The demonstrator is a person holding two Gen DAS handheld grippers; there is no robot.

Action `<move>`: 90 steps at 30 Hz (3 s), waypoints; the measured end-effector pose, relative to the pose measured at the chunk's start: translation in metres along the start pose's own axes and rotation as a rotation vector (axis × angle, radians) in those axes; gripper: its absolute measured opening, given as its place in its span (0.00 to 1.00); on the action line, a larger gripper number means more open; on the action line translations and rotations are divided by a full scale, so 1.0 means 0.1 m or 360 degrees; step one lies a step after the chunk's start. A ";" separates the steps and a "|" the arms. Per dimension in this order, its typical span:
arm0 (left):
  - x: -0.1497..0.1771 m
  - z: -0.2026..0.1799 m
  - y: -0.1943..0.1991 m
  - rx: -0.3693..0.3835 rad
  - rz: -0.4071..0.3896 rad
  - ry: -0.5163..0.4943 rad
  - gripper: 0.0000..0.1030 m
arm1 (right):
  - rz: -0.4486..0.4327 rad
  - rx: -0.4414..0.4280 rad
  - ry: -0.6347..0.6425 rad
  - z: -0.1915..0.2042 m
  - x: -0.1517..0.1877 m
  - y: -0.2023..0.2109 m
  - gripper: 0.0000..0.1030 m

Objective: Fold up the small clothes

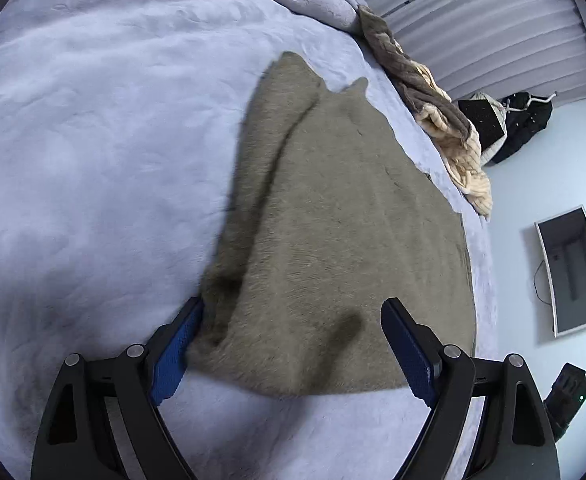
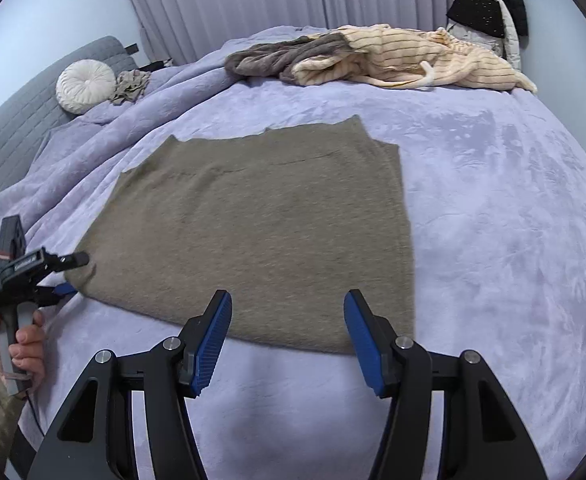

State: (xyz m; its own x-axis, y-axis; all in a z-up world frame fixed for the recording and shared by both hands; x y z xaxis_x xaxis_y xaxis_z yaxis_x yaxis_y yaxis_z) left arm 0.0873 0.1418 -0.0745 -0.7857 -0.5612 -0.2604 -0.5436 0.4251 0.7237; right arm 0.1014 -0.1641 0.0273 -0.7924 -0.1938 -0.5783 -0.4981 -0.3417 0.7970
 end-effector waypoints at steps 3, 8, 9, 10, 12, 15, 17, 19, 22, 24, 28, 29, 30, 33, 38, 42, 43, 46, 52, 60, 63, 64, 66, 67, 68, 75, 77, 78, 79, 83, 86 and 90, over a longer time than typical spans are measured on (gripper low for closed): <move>-0.10 -0.06 -0.17 -0.0037 -0.0004 -0.0030 0.79 | 0.0053 -0.0001 0.0068 0.22 0.01 -0.12 0.60; -0.15 -0.08 -0.16 0.0061 -0.0024 -0.0008 0.28 | 0.0081 -0.0006 0.0219 0.54 -0.24 -0.27 0.60; -0.15 -0.08 -0.15 0.0043 -0.0046 -0.0029 0.28 | 0.0093 -0.0022 0.0231 0.61 -0.35 -0.33 0.61; -0.14 -0.09 -0.14 0.0020 -0.0077 -0.0054 0.28 | 0.0113 -0.0042 0.0232 0.68 -0.46 -0.41 0.64; -0.12 -0.14 -0.11 -0.0050 -0.0147 -0.0116 0.28 | 0.0163 -0.0096 0.0209 0.86 -0.71 -0.60 0.69; -0.10 -0.19 -0.09 -0.0138 -0.0238 -0.0204 0.28 | 0.0263 -0.0209 0.0186 1.23 -1.08 -0.97 0.72; -0.09 -0.21 -0.08 -0.0174 -0.0273 -0.0245 0.28 | 0.0361 -0.0270 0.0184 1.52 -1.29 -1.26 0.72; -0.09 -0.23 -0.07 -0.0194 -0.0294 -0.0274 0.28 | 0.0453 -0.0315 0.0174 1.78 -1.44 -1.53 0.72; -0.09 -0.23 -0.08 -0.0202 -0.0307 -0.0304 0.28 | 0.0618 -0.0313 0.0148 2.12 -1.56 -1.94 0.73; -0.07 -0.21 -0.09 -0.0212 -0.0313 -0.0313 0.28 | 0.0676 -0.0277 0.0124 2.30 -1.60 -2.13 0.73; -0.07 -0.26 -0.13 -0.0258 -0.0334 -0.0363 0.28 | 0.0802 -0.0152 0.0299 2.64 -1.52 -2.42 0.73; -0.06 -0.27 -0.13 -0.0262 -0.0337 -0.0375 0.28 | 0.0854 -0.0088 0.0369 2.68 -1.46 -2.50 0.75; -0.06 -0.26 -0.13 -0.0261 -0.0338 -0.0376 0.28 | 0.0902 0.0009 0.0440 2.70 -1.39 -2.59 0.75; -0.08 -0.25 -0.13 -0.0255 -0.0335 -0.0364 0.28 | 0.0934 0.0157 0.0529 2.67 -1.28 -2.70 0.54; -0.04 -0.32 -0.05 -0.0278 -0.0334 -0.0385 0.28 | 0.0840 0.0062 0.0512 2.60 -1.32 -2.54 0.18; -0.01 -0.44 0.03 -0.0294 -0.0343 -0.0410 0.28 | 0.0759 -0.0029 0.0552 2.59 -1.35 -2.34 0.17; 0.00 -0.47 0.06 -0.0294 -0.0346 -0.0416 0.28 | 0.0744 -0.0059 0.0544 2.57 -1.36 -2.30 0.17; 0.00 -0.57 0.13 -0.0292 -0.0355 -0.0440 0.27 | 0.0699 -0.0131 0.0533 2.51 -1.40 -2.14 0.17; 0.04 -0.83 0.23 -0.0336 -0.0365 -0.0516 0.27 | 0.0611 -0.0269 0.0485 2.38 -1.58 -1.86 0.17; 0.08 -1.21 0.21 -0.0418 -0.0331 -0.0593 0.27 | 0.0523 -0.0402 0.0430 2.24 -1.79 -1.63 0.17; 0.09 -1.32 0.19 -0.0446 -0.0329 -0.0620 0.27 | 0.0486 -0.0445 0.0398 2.15 -1.81 -1.52 0.17; 0.10 -1.36 0.18 -0.0462 -0.0329 -0.0632 0.27 | 0.0475 -0.0458 0.0384 2.12 -1.82 -1.49 0.17; 0.12 -1.45 0.16 -0.0489 -0.0326 -0.0656 0.27 | 0.0453 -0.0481 0.0364 2.05 -1.84 -1.44 0.17; 0.13 -1.51 0.15 -0.0502 -0.0322 -0.0667 0.27 | 0.0445 -0.0489 0.0358 2.01 -1.85 -1.41 0.17; 0.09 -1.49 0.14 -0.0512 -0.0315 -0.0679 0.27 | 0.0436 -0.0497 0.0350 1.97 -1.87 -1.38 0.17; 0.12 -1.73 0.06 -0.0583 -0.0290 -0.0747 0.27 | 0.0390 -0.0546 0.0322 1.76 -1.93 -1.22 0.17; 0.15 -1.77 0.07 -0.0610 -0.0286 -0.0767 0.27 | 0.0373 -0.0566 0.0322 1.69 -1.94 -1.16 0.17; 0.17 -1.82 0.06 -0.0635 -0.0283 -0.0781 0.27 | 0.0366 -0.0572 0.0321 1.66 -1.94 -1.14 0.17; 0.18 -1.85 0.04 -0.0658 -0.0280 -0.0796 0.27 | 0.0362 -0.0580 0.0318 1.63 -1.94 -1.12 0.17; 0.25 -1.99 -0.04 -0.0724 -0.0267 -0.0837 0.27 | 0.0343 -0.0614 0.0311 1.50 -1.95 -1.04 0.17; 0.31 -2.10 -0.09 -0.0765 -0.0255 -0.0859 0.27 | 0.0326 -0.0635 0.0327 1.41 -1.96 -0.99 0.16; 0.35 -2.16 -0.19 -0.0841 -0.0231 -0.0897 0.27 | 0.0313 -0.0662 0.0346 1.26 -1.97 -0.92 0.16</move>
State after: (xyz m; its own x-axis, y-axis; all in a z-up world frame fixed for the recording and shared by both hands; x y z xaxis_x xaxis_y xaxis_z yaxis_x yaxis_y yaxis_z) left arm 0.1340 -0.0390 0.0412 -0.8257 -0.0800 -0.5584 -0.5510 -0.0982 0.8287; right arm 0.2590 0.0215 0.0904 -0.7434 -0.4630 -0.4826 -0.1294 -0.6084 0.7830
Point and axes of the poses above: each gripper's, at about its wrist camera, not at the fingertips, and y roughly against the way its jaws point, z to its left, x to its underside, the point moved 8 cm from there along -y, roughly the way its jaws point
